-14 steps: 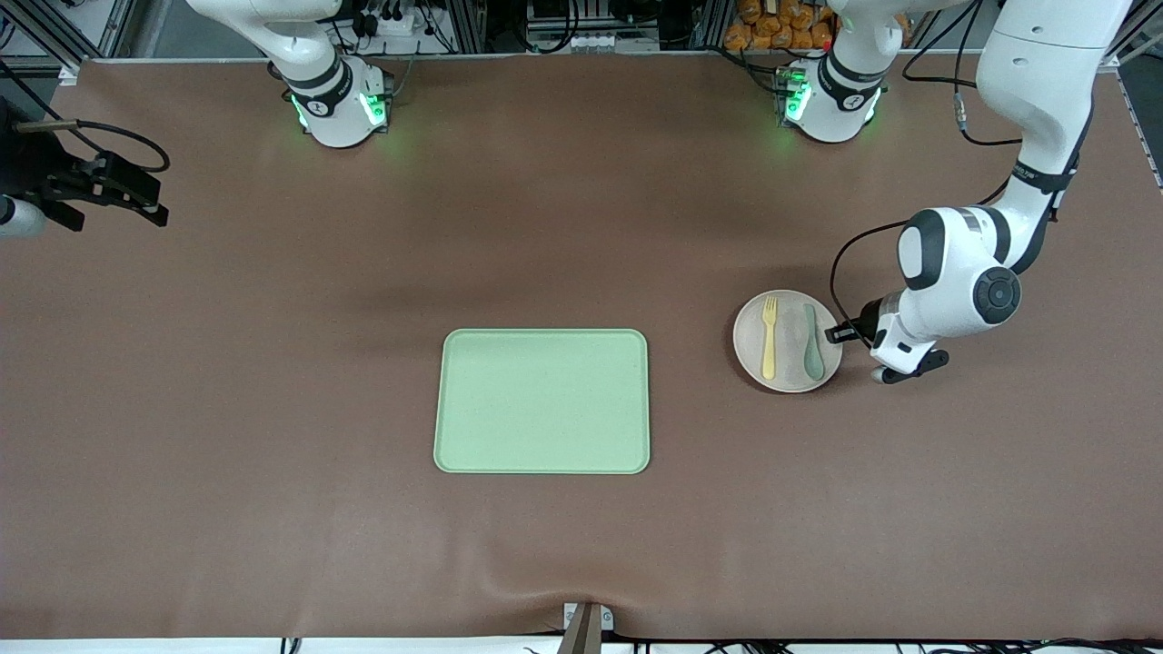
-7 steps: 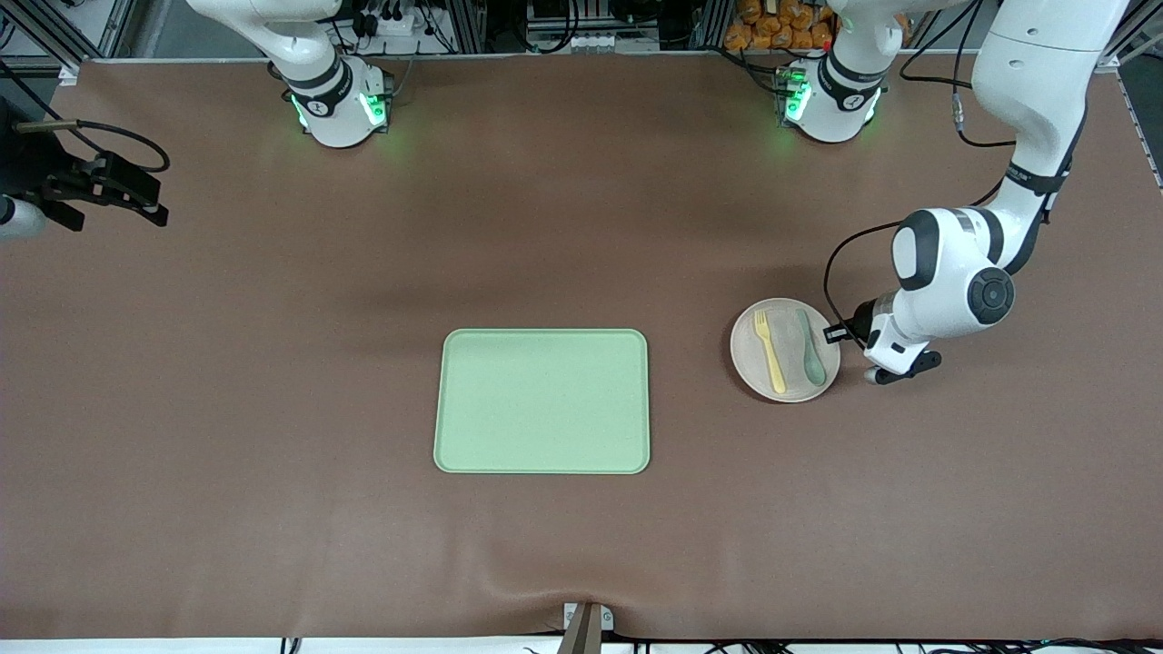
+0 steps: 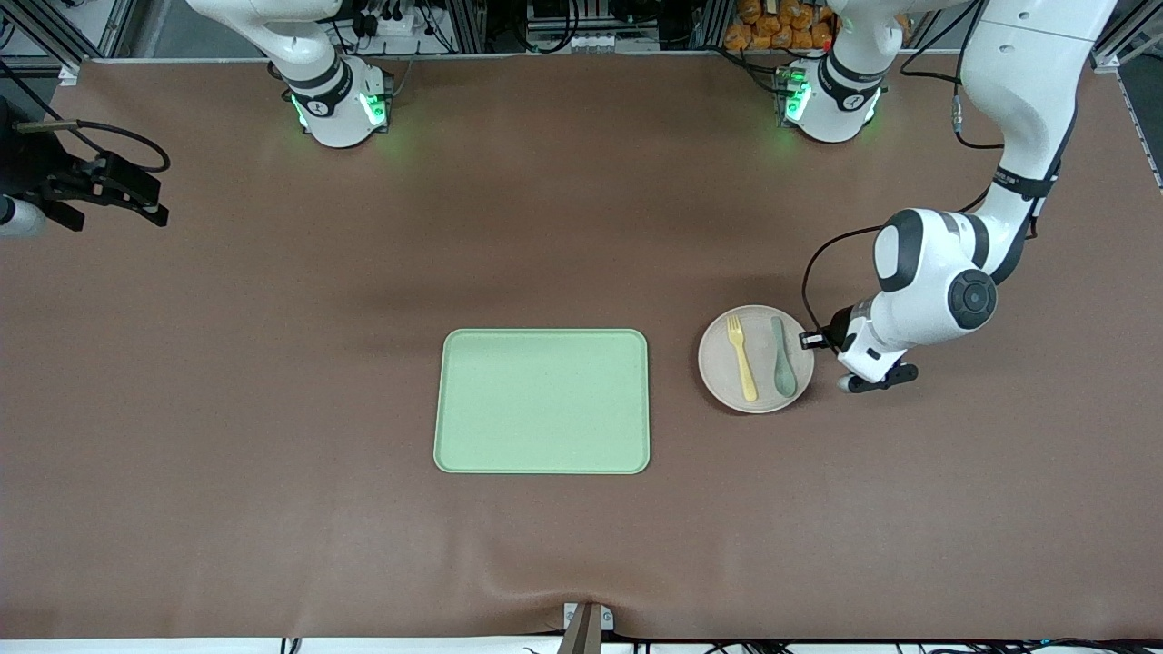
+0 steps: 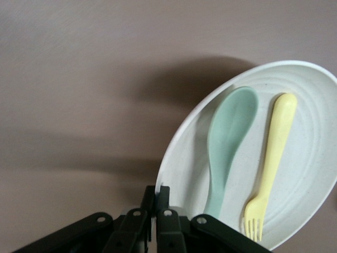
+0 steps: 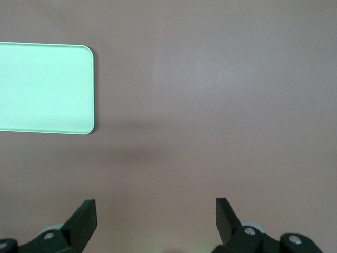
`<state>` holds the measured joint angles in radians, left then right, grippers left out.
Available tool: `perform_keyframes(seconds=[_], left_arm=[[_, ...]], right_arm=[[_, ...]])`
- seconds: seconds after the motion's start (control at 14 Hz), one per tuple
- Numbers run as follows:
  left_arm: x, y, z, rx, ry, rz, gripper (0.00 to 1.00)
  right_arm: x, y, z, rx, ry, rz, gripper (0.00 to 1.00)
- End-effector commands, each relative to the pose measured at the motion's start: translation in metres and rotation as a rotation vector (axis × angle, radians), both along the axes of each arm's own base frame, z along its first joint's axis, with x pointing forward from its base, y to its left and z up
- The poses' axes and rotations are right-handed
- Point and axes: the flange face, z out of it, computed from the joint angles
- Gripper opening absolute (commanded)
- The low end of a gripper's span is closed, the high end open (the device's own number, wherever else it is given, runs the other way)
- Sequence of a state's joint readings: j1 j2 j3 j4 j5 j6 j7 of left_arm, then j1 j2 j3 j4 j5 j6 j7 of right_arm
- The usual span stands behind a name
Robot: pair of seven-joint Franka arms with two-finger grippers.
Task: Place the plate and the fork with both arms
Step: 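Slide the plate with the left gripper onto the green tray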
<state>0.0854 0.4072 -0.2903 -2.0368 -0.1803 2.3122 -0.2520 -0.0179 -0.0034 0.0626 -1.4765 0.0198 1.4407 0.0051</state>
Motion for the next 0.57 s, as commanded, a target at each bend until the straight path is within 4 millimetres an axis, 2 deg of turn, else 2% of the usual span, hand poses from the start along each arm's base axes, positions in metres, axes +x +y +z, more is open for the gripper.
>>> perform_keyframes(seconds=[0.0,0.21,0.36,0.5], left_arm=[[0.022,-0.024,0.045,-0.046,-0.032,-0.054,0.00],[0.033,-0.072,0.073,-0.087,-0.075,-0.120,0.00],[0.039,-0.114,0.074,-0.106,-0.090,-0.168,0.00],[0.046,-0.158,0.063,-0.133,-0.095,-0.218,0.00]], right_arm=[[-0.002,-0.005,0.002,0.009,0.000,0.006,1.00],[-0.002,-0.005,0.002,0.011,0.000,0.006,1.00],[-0.002,-0.005,0.003,0.011,-0.002,0.006,1.00],[-0.002,-0.005,0.003,0.011,-0.002,0.006,1.00]])
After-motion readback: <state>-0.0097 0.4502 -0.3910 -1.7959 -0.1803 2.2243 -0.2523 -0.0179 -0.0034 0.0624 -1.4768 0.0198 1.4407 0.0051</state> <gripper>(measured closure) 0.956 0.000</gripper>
